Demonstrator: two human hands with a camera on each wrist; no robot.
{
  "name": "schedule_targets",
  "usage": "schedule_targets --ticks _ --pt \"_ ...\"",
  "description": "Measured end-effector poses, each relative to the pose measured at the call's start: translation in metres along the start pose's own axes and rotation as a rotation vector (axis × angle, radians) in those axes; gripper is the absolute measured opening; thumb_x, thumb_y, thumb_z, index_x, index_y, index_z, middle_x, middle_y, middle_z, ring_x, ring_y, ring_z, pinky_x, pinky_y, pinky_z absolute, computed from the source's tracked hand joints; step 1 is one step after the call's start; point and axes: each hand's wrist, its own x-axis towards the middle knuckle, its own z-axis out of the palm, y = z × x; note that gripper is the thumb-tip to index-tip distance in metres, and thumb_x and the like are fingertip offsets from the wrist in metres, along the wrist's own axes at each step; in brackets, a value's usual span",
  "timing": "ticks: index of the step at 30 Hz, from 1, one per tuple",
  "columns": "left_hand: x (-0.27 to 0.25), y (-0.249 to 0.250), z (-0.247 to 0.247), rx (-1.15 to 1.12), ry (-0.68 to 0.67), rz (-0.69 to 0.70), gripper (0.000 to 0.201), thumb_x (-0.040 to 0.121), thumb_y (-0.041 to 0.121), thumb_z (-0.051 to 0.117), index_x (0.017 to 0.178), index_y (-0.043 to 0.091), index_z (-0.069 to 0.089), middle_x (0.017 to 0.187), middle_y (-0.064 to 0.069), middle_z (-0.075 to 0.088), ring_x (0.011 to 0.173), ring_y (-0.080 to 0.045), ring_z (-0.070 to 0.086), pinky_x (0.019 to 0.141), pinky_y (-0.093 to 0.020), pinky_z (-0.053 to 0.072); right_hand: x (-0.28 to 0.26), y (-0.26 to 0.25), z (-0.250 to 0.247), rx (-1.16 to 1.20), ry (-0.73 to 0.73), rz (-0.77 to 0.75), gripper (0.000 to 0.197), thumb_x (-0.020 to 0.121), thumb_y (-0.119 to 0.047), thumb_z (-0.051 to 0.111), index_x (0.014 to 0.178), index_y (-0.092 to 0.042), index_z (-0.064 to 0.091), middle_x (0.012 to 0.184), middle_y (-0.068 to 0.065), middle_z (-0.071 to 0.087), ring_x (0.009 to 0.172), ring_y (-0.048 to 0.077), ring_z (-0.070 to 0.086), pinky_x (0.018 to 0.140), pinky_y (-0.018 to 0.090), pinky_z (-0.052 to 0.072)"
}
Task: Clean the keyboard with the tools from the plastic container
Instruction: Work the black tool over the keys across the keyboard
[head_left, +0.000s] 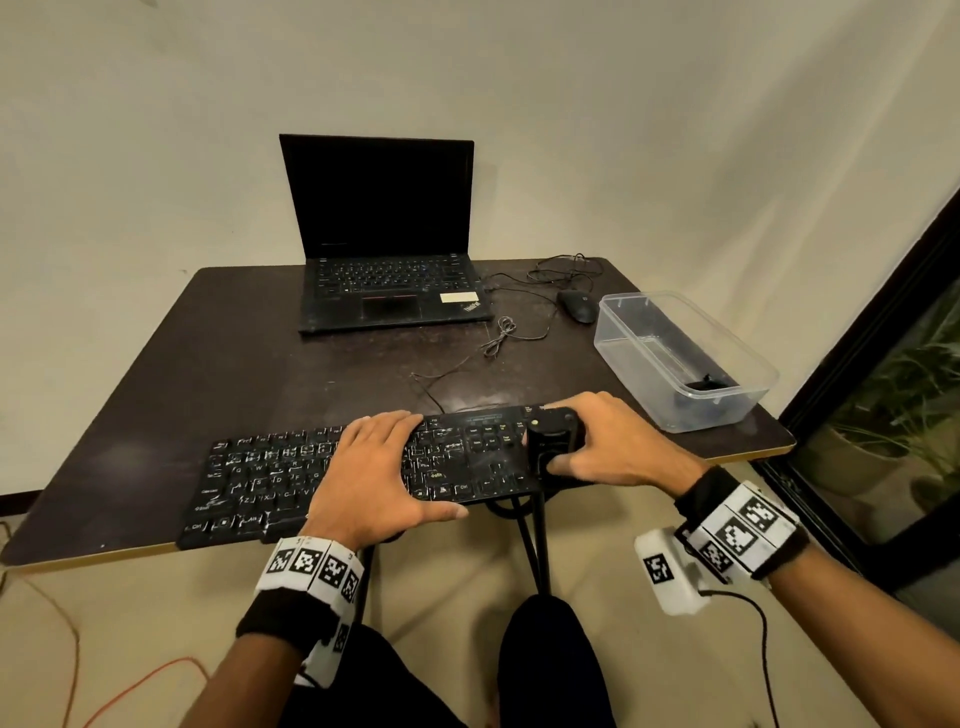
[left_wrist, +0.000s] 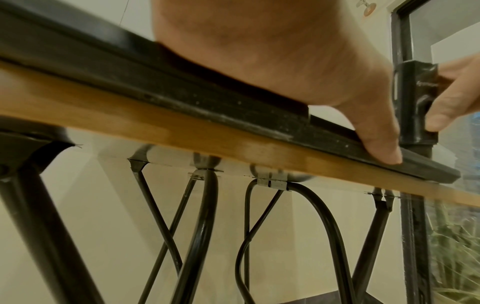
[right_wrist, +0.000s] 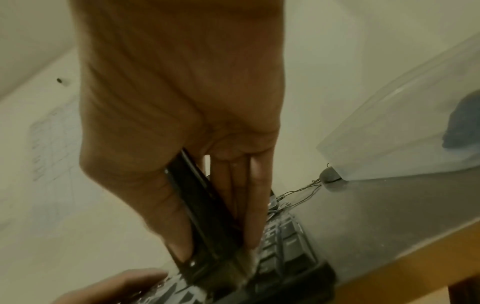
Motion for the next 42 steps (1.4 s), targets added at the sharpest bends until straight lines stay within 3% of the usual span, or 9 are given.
schedule_targets --ticks 6,10,18,22,26,31,34,39,42 --pt "-0.001 -0.001 0.000 -0.010 0.003 0.010 0.133 0.052 0.108 0.051 0.153 0.021 0.044 0.155 0.006 0.047 0.145 -0.015 0.039 0.128 -0.042 0.018 0.016 0.001 -0.005 -0.006 0.086 0.005 0.019 0.074 -0.024 0.080 0.091 -0.026 0.074 0.084 -0.006 0.077 0.081 0.016 0.072 0.082 0.045 0.061" --pt "-0.001 -0.001 0.000 0.000 0.002 0.010 0.133 0.053 0.108 0.051 0.153 0.022 0.043 0.155 0.006 0.046 0.145 -0.015 0.039 0.128 -0.042 0.018 0.017 -0.001 -0.007 0.062 -0.134 -0.017 0.032 0.068 -0.029 0.082 0.098 -0.020 0.076 0.093 -0.002 0.080 0.089 0.017 0.076 0.087 0.047 0.062" --pt "-0.001 -0.005 0.000 -0.005 0.014 0.019 0.133 0.053 0.108 0.052 0.152 0.020 0.044 0.153 0.005 0.048 0.144 -0.017 0.040 0.128 -0.042 0.019 0.029 0.006 -0.007 0.051 -0.123 0.000 0.040 0.064 -0.036 0.081 0.100 -0.018 0.076 0.097 -0.002 0.080 0.094 0.018 0.076 0.091 0.049 0.061" --pt "-0.001 -0.004 0.000 -0.009 0.006 0.018 0.133 0.053 0.108 0.051 0.153 0.020 0.044 0.154 0.004 0.048 0.144 -0.017 0.040 0.128 -0.043 0.020 0.036 0.010 -0.010 0.026 0.019 0.053 0.040 0.062 -0.039 0.080 0.099 -0.023 0.076 0.093 -0.003 0.079 0.091 0.020 0.075 0.089 0.050 0.061" --pt "-0.001 -0.004 0.000 -0.009 0.004 0.013 0.133 0.053 0.108 0.051 0.153 0.020 0.043 0.154 0.005 0.047 0.144 -0.016 0.039 0.128 -0.043 0.019 0.044 0.012 -0.014 0.070 -0.107 0.049 0.042 0.063 -0.036 0.084 0.103 -0.022 0.077 0.099 -0.004 0.081 0.097 0.017 0.076 0.094 0.045 0.060" --pt "-0.001 -0.003 -0.002 -0.014 0.006 0.019 0.131 0.054 0.106 0.053 0.153 0.021 0.043 0.153 0.006 0.047 0.143 -0.016 0.040 0.128 -0.040 0.018 0.050 0.011 -0.012 0.011 0.028 0.058 0.031 0.068 -0.029 0.088 0.093 -0.017 0.074 0.089 -0.001 0.078 0.087 0.021 0.074 0.087 0.049 0.061" --pt "-0.001 -0.003 -0.002 -0.010 0.017 0.023 0.130 0.054 0.106 0.053 0.151 0.020 0.045 0.151 0.005 0.049 0.141 -0.017 0.041 0.127 -0.041 0.020 0.054 0.011 -0.015 0.072 -0.094 0.063 0.050 0.057 -0.043 0.086 0.099 -0.018 0.076 0.096 0.000 0.080 0.093 0.019 0.076 0.092 0.049 0.060" --pt "-0.002 -0.003 -0.001 -0.031 0.035 0.028 0.128 0.054 0.104 0.057 0.149 0.020 0.047 0.150 0.004 0.051 0.141 -0.017 0.042 0.127 -0.039 0.020 0.060 0.010 -0.015 0.029 0.041 0.080 0.041 0.062 -0.039 0.086 0.094 -0.016 0.074 0.090 0.001 0.078 0.090 0.025 0.074 0.086 0.047 0.061" --pt "-0.002 -0.003 -0.001 -0.023 0.034 0.023 0.128 0.054 0.104 0.057 0.150 0.021 0.046 0.151 0.005 0.050 0.142 -0.016 0.041 0.127 -0.039 0.018 0.062 0.012 -0.015 0.105 -0.072 0.065 0.058 0.054 -0.047 0.084 0.101 -0.015 0.076 0.097 0.001 0.080 0.095 0.022 0.076 0.093 0.052 0.060"
